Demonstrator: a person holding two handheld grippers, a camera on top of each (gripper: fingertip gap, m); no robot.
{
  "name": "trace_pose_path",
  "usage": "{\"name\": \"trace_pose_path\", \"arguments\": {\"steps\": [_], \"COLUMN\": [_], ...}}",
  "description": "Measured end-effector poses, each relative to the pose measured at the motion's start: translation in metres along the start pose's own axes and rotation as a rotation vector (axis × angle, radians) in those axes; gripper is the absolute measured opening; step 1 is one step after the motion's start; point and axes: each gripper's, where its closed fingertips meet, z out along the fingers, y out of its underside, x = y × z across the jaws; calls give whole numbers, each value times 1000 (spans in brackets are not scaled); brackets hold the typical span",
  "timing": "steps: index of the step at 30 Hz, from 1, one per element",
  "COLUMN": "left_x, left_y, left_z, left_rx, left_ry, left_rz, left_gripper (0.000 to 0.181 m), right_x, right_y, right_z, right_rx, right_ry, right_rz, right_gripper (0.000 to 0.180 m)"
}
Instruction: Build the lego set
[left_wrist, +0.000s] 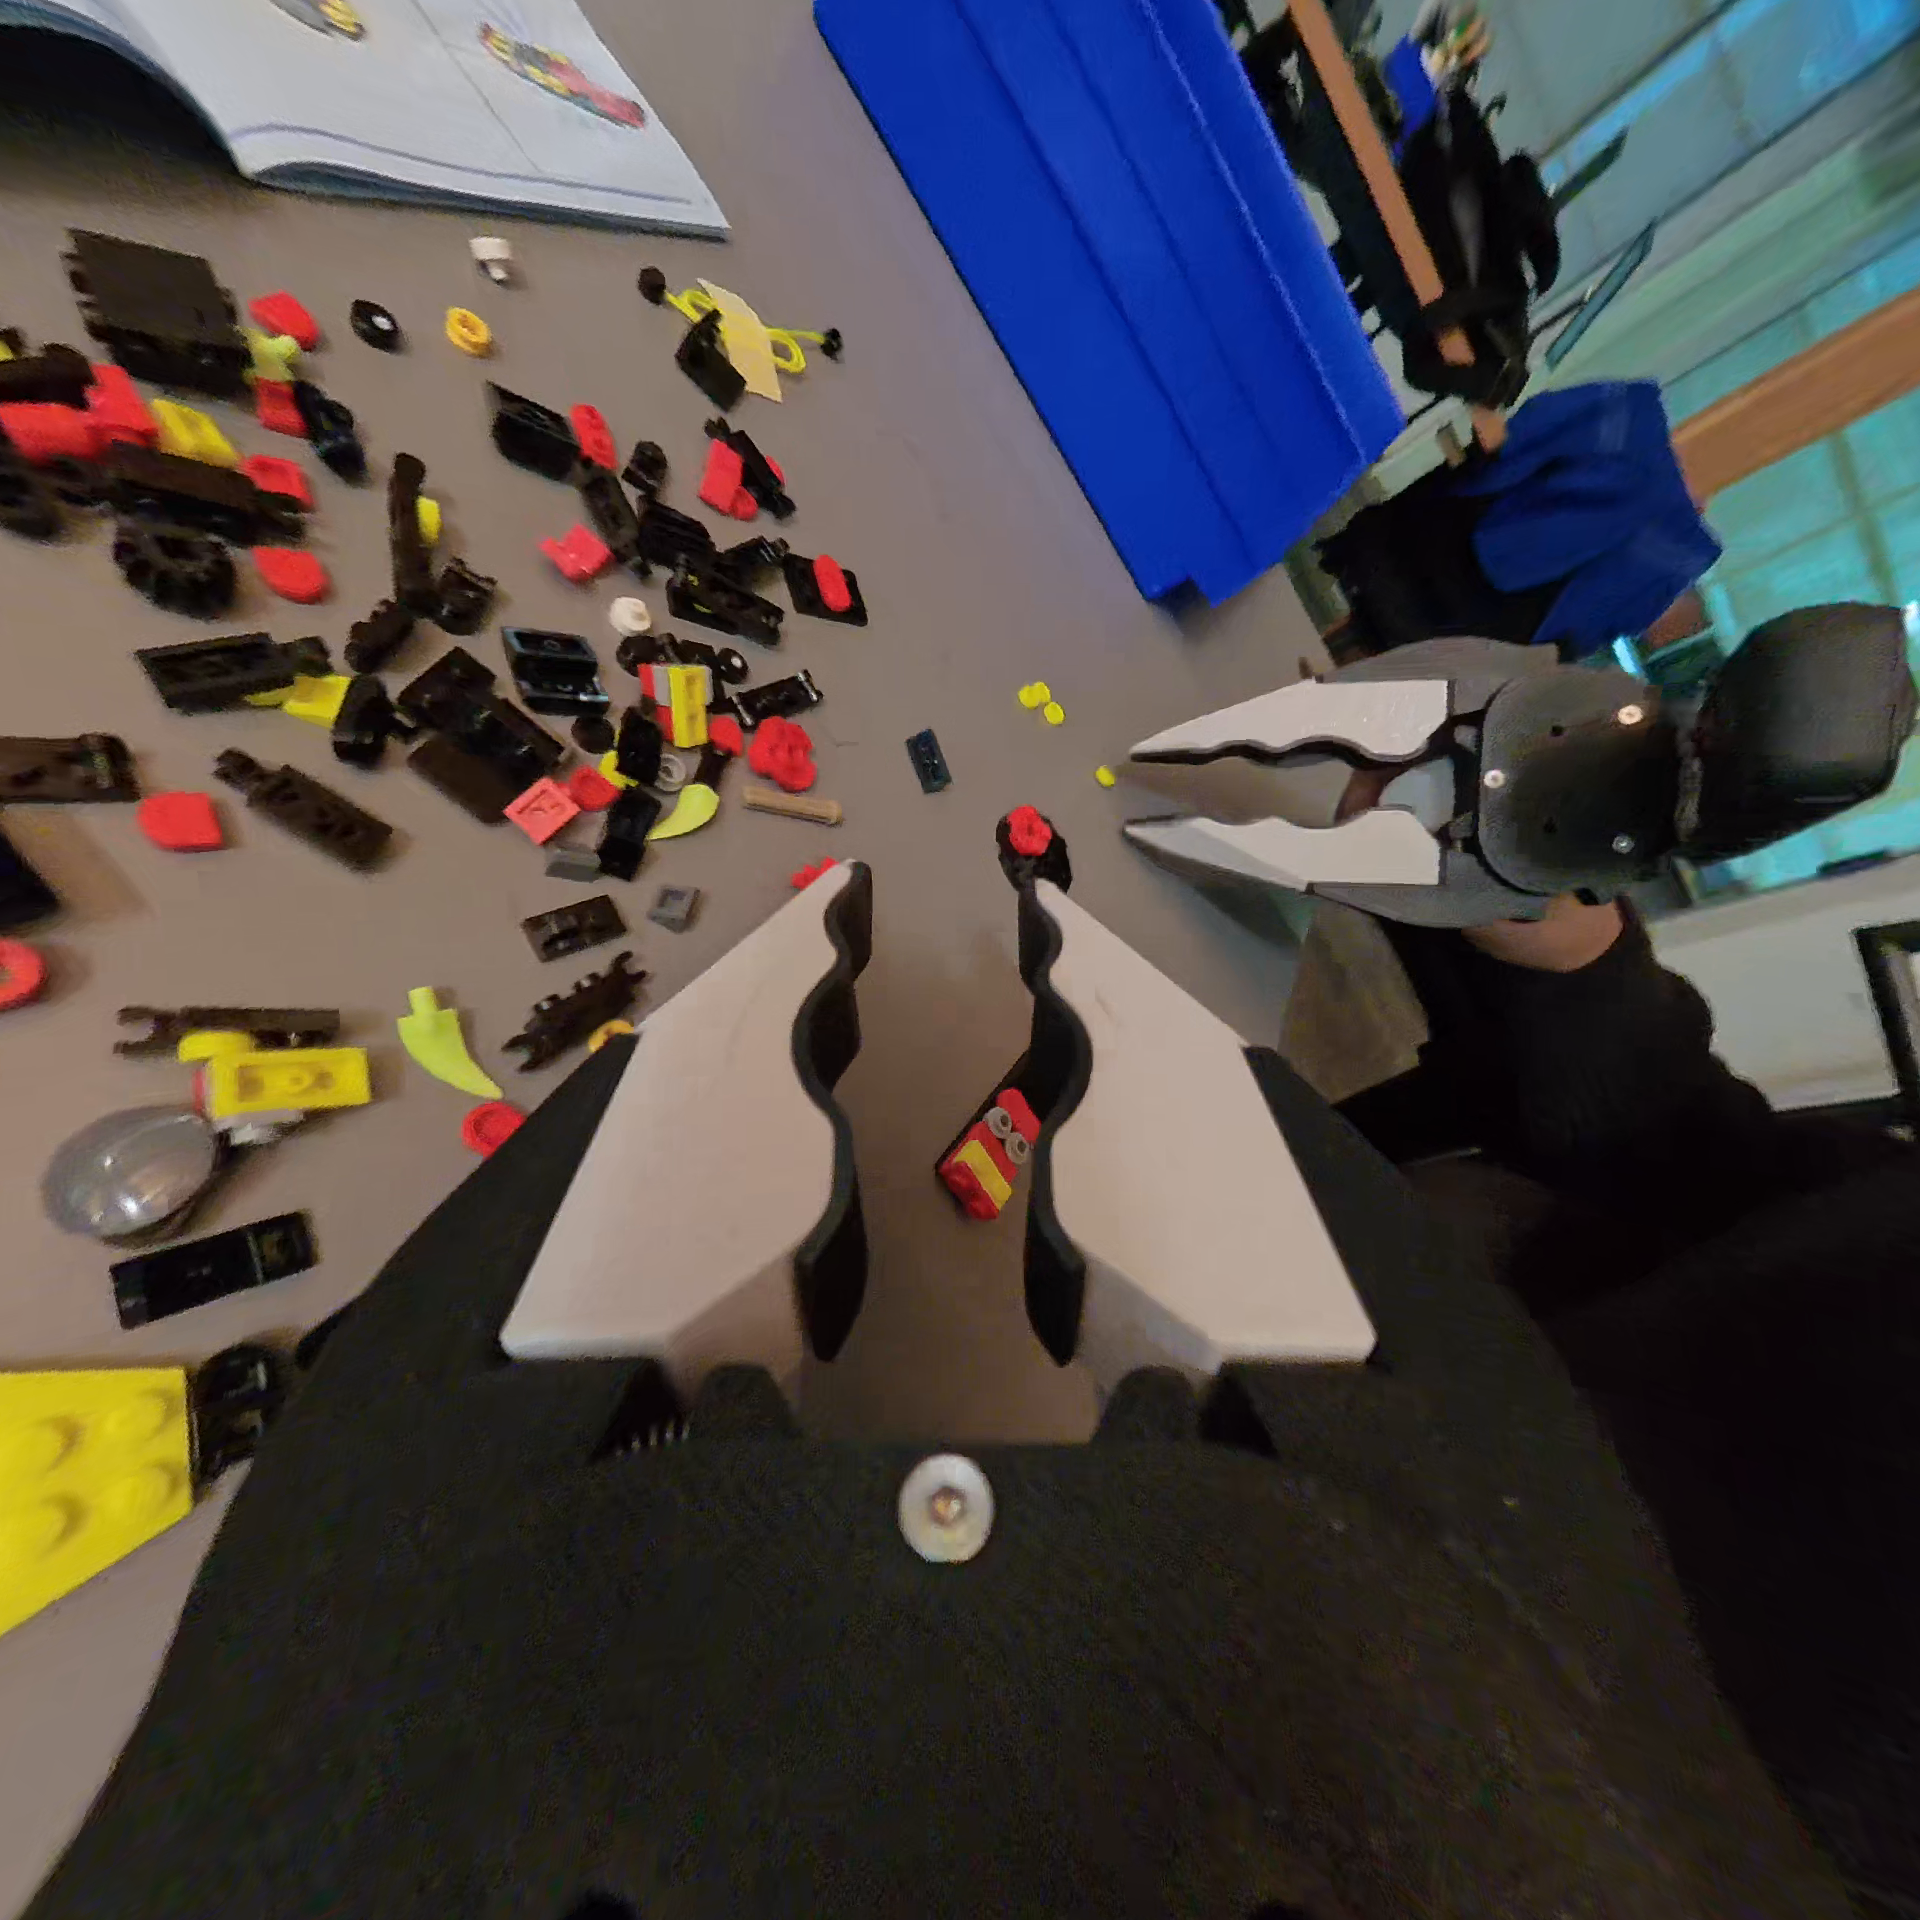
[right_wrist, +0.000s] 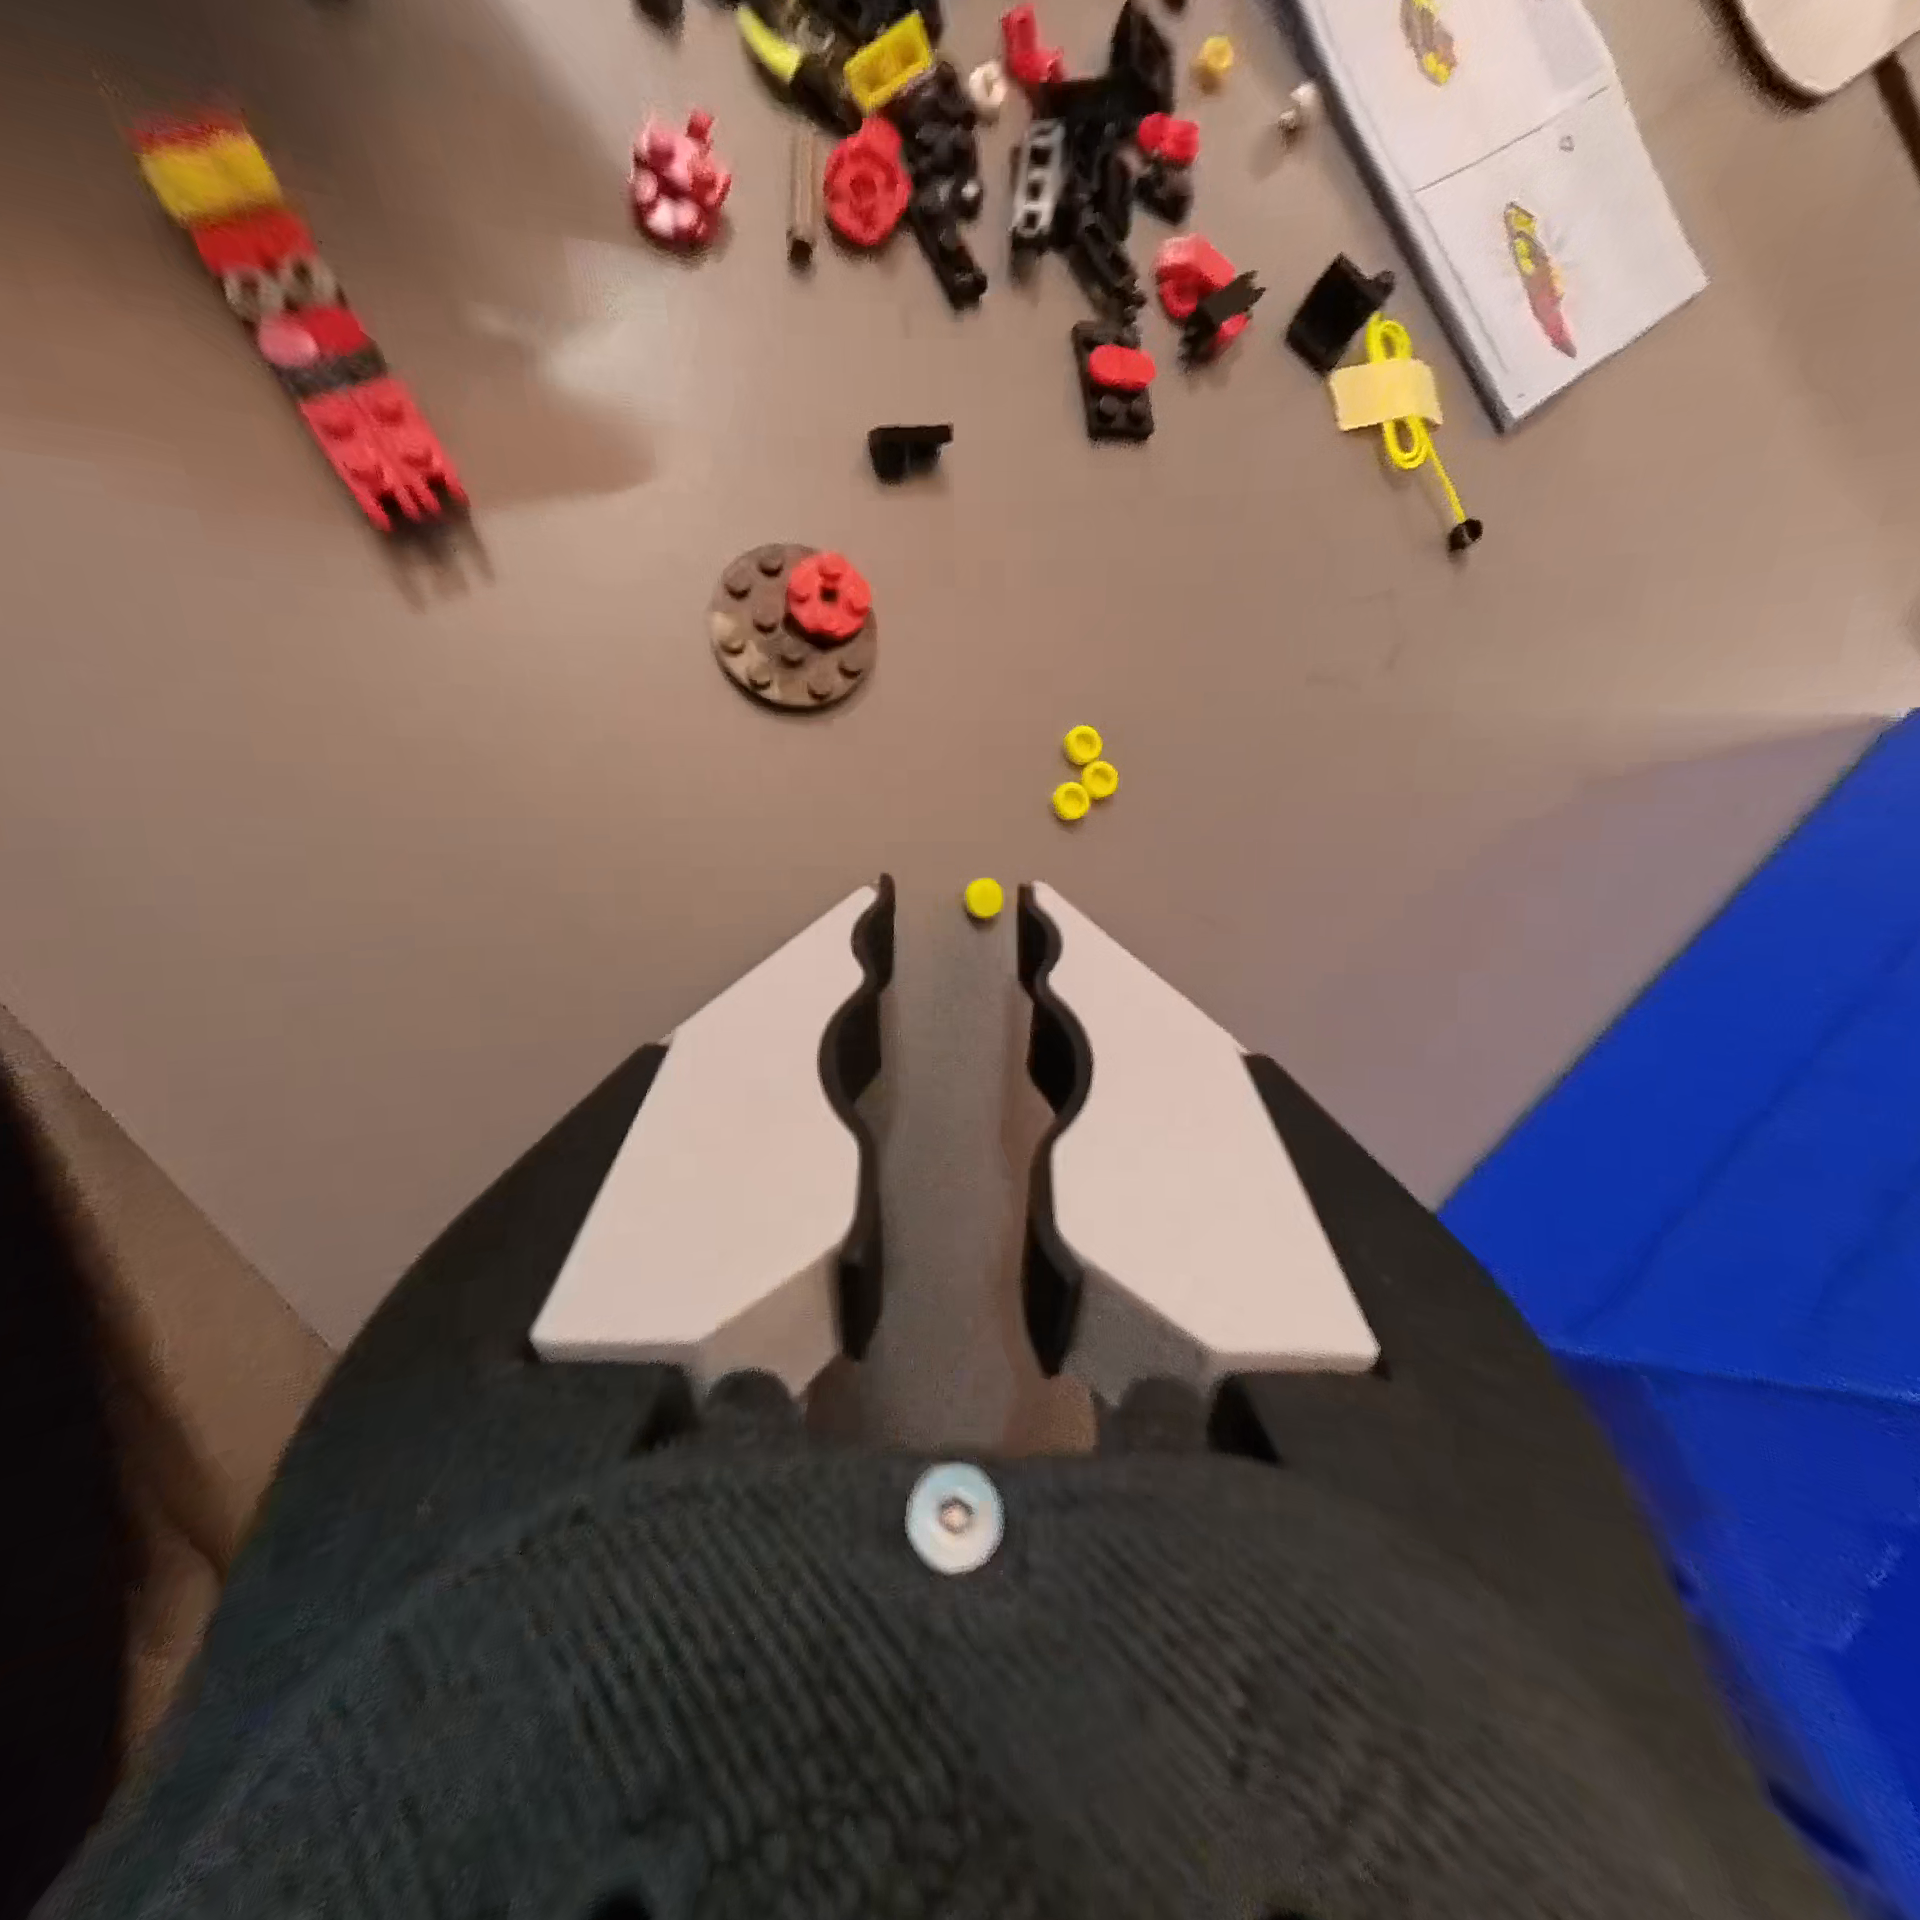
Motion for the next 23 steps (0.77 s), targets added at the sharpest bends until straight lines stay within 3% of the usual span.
{"name": "trace_pose_path", "arguments": {"steps": [5,10,16,23], "left_x": [4,6,7,3], "left_y": [0,4,10,13], "left_z": [-7,-10,-15,-24], "left_rx": [25,28,30,56], "left_ry": [41,46,46,25], "left_rz": [-53,-63,-78,-100], "left_gripper": [26,26,26,27], "right_x": [16,24,26,25], "right_y": [-12,-12,-17,-15], "right_z": [-10,-2,7,24], "right_rx": [105,93,111,20], "right_ry": [-24,-15,-146,-131], "right_rz": [160,181,304,262], "right_gripper": [18,16,9,7]}}
